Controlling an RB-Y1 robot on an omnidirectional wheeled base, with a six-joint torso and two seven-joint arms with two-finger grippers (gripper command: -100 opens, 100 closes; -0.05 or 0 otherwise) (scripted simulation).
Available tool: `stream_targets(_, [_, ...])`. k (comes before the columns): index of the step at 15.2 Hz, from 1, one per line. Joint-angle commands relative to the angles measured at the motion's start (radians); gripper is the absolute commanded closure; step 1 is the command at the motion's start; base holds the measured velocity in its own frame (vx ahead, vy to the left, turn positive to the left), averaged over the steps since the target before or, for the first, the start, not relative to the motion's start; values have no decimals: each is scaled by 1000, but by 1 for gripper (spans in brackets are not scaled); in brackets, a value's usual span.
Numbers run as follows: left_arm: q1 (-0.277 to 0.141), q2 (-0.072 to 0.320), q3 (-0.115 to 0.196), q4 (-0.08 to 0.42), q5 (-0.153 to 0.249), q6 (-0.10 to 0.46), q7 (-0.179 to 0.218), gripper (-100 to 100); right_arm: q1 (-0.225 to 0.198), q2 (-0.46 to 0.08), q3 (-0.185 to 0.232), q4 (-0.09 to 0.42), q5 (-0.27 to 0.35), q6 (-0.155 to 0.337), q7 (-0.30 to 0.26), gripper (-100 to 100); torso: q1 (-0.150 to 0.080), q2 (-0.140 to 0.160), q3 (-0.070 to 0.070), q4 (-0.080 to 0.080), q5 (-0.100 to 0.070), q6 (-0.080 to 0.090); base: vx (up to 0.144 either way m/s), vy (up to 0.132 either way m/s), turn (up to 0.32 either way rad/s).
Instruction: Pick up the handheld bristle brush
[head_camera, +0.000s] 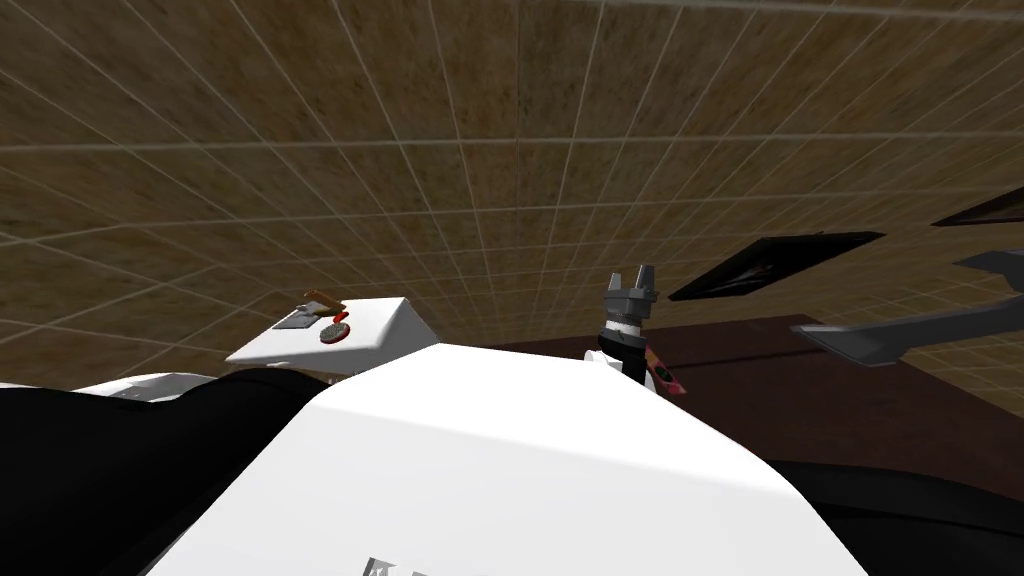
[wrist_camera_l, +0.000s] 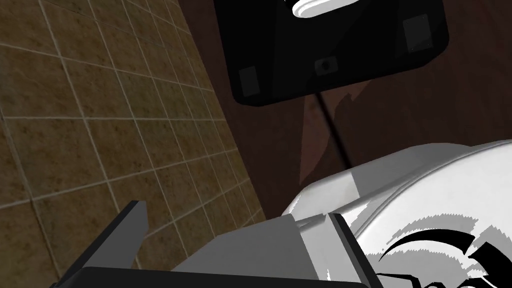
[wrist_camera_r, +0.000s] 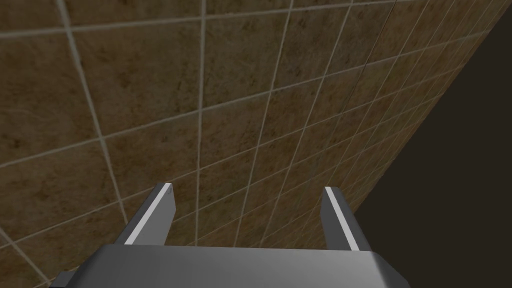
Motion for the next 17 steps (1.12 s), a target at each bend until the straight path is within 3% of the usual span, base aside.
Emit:
stream_targets(1, [8,50,-21,15,19,14,-6,-100,0,0,0,0,0,0,0,0,0,0,0,0,0,0,71,11,-142])
stream_targets(4, [27,132,-70,74,49,34,0,-100,0,0,0,0,0,0,0,0,1,-2,-1,0,0,0,88,27,-162])
stream_targets(12, [59,284,-142,178,103,79,7,-100,0,0,0,0,0,0,0,0,5,-3,-2,-1,1,0,94,75,-131])
stream_targets(14, [64,296,-149,197,117,92,9,-100,0,0,0,0,0,0,0,0,10,-5,-3,-1,3,0,123,186,-150])
stream_targets(15, [67,279,-130,189,101,88,13,-100,0,0,0,0,0,0,0,0,13,-5,-3,-1,3,0,72,128,-61])
stream_targets(17, [63,237,-116,219,90,115,8,-100,0,0,0,0,0,0,0,0,6,-1,-1,0,3,-1,23,8,10])
